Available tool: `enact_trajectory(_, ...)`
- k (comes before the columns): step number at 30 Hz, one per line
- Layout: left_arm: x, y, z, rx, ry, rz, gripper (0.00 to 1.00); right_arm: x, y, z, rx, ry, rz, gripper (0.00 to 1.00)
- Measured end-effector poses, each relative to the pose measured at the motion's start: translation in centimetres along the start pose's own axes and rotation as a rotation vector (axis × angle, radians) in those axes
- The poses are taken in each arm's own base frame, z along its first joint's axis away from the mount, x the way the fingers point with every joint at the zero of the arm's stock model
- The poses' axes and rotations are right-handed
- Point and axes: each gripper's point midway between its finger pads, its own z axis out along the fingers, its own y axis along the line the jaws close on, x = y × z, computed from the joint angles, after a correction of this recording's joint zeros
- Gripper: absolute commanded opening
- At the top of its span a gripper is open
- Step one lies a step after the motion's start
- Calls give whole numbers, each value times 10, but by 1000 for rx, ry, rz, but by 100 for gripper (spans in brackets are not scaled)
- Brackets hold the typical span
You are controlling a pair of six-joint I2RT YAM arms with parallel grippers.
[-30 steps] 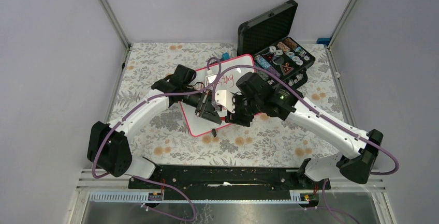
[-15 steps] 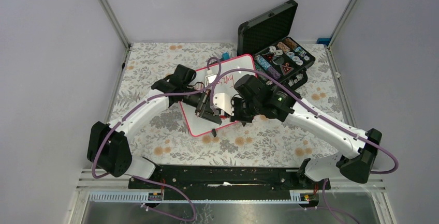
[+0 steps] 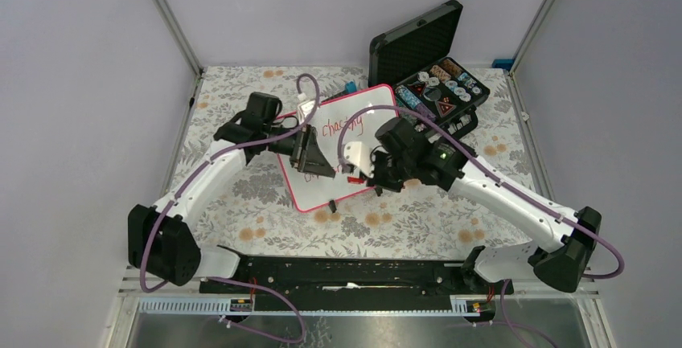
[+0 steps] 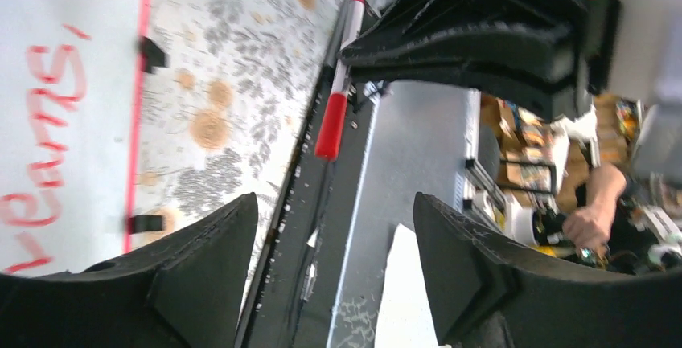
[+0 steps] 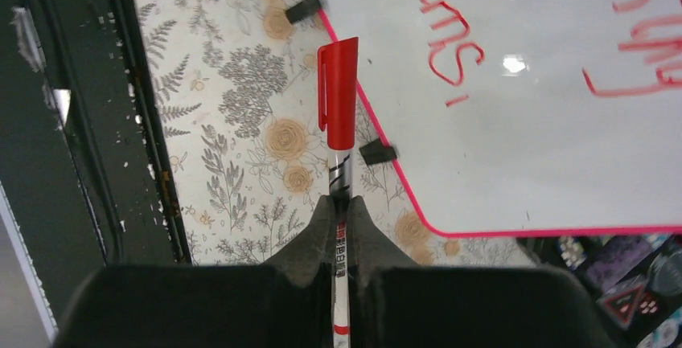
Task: Write a sentence on the whiteboard
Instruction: Pass from the left arm to the right, then put down the whiteboard marker at the center of the board.
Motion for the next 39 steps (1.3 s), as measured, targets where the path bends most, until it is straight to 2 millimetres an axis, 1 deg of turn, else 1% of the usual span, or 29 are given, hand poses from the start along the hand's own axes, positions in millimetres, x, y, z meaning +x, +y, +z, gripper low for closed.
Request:
enact_trajectory(1,-5,3,-6,-21,-26,4,77,5,-4,0,4,2,30,0)
enact_trajectory(3,-17,9,-20,-71,-87,17,81,20,-19,-3,32,14,119,0)
enact_trajectory(4,-22,11,-26,-88,-113,23,84,28,-28,-4,48,17,168,0)
enact_trajectory(6,-34,14,-44,-134,-178,37,97,48,-49,-10,91,21,274,0)
enact_trajectory(7,-40,15,-51,-153,-203,46,99,58,-59,-13,113,25,320,0)
enact_trajectory(9,-54,17,-68,-204,-262,62,99,77,-72,-18,142,31,403,0)
enact_trajectory(12,-74,21,-100,-307,-360,100,99,117,-92,-30,193,43,547,0)
enact_trajectory(13,-80,21,-111,-341,-390,112,99,140,-100,-38,224,50,621,0)
enact_trajectory(14,-86,23,-121,-374,-415,123,99,144,-101,-39,230,54,634,0)
enact_trajectory(15,-92,25,-136,-419,-447,133,99,164,-107,-46,254,60,695,0)
enact_trajectory(16,-96,27,-147,-451,-468,139,99,177,-109,-50,269,65,735,0)
enact_trajectory(18,-103,33,-176,-531,-520,137,99,203,-115,-57,296,77,812,0)
enact_trajectory(20,-106,43,-204,-608,-564,127,99,236,-122,-63,328,101,901,0)
enact_trajectory(22,-102,57,-226,-669,-588,95,99,258,-123,-63,343,119,958,0)
enact_trajectory(24,-94,74,-242,-722,-597,45,99,274,-120,-57,337,138,1000,0)
enact_trajectory(27,-80,95,-254,-777,-586,-2,99,295,-113,-45,328,163,1053,0)
enact_trajectory(29,-70,105,-257,-810,-569,-23,99,310,-109,-37,333,183,1085,0)
enact_trajectory(31,-59,115,-256,-834,-544,-35,99,320,-103,-29,337,197,1109,0)
enact_trajectory(35,-37,132,-253,-875,-490,-64,99,335,-96,-18,359,222,1140,0)
enact_trajectory(38,-24,141,-253,-903,-455,-82,99,345,-95,-11,372,237,1157,0)
enact_trajectory(39,-20,144,-252,-912,-445,-85,99,349,-95,-8,377,242,1164,2)
